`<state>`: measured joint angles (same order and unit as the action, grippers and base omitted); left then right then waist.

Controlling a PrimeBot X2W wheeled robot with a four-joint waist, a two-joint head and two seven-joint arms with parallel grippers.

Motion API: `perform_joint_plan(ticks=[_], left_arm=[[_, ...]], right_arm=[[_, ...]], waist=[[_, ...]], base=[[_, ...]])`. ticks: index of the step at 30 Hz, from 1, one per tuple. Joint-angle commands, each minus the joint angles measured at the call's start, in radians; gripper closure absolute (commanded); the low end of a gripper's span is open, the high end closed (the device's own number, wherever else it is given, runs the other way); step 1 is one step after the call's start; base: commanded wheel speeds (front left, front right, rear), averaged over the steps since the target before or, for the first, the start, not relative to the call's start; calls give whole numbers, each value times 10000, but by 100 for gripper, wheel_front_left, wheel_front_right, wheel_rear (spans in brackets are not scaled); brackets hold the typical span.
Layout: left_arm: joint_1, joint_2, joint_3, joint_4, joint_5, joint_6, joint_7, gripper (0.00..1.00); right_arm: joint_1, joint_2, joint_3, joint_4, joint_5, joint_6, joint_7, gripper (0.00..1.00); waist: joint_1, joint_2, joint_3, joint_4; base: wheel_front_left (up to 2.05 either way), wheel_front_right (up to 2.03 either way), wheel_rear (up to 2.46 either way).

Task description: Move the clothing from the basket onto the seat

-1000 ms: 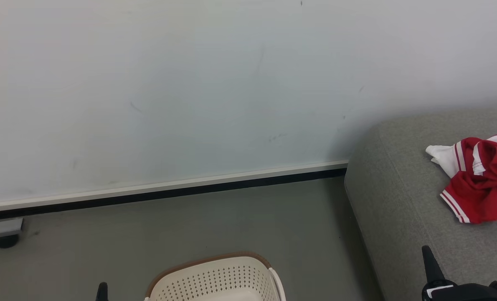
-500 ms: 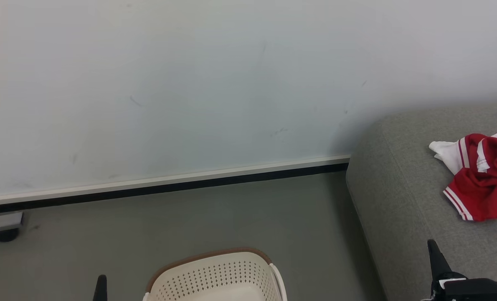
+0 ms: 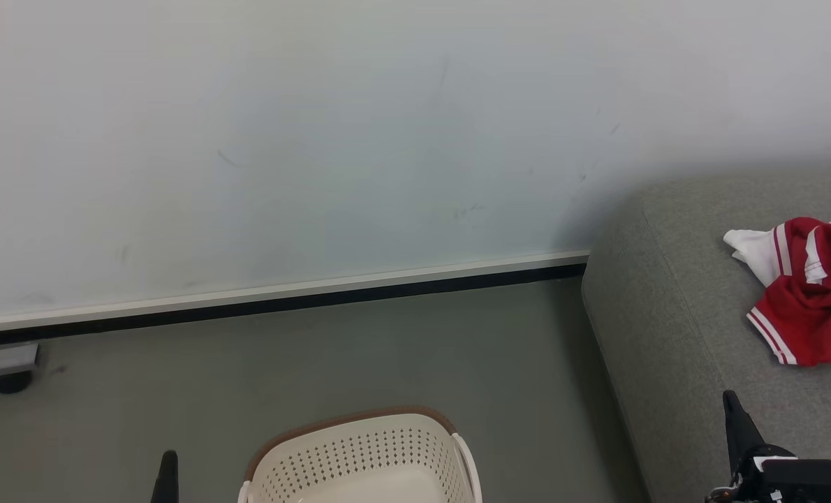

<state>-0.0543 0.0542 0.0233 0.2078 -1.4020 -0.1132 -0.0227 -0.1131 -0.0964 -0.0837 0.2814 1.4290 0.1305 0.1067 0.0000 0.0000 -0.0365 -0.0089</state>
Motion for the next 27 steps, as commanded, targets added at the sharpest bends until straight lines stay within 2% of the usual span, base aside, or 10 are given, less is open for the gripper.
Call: perform_joint_plan(ticks=[1, 27], left_arm=[[-185, 5, 45, 17, -270, -62, 60, 100], [-581, -41, 106, 369, -2138, -182, 398, 100]], right_arm=[[-110, 28, -77, -1, 219, 4, 93, 100], [-408, 171, -747, 149, 1940, 4, 722, 100]], waist=[[0, 0, 22, 6], [0, 0, 366, 84]], base=[[0, 0, 0], [0, 0, 0]])
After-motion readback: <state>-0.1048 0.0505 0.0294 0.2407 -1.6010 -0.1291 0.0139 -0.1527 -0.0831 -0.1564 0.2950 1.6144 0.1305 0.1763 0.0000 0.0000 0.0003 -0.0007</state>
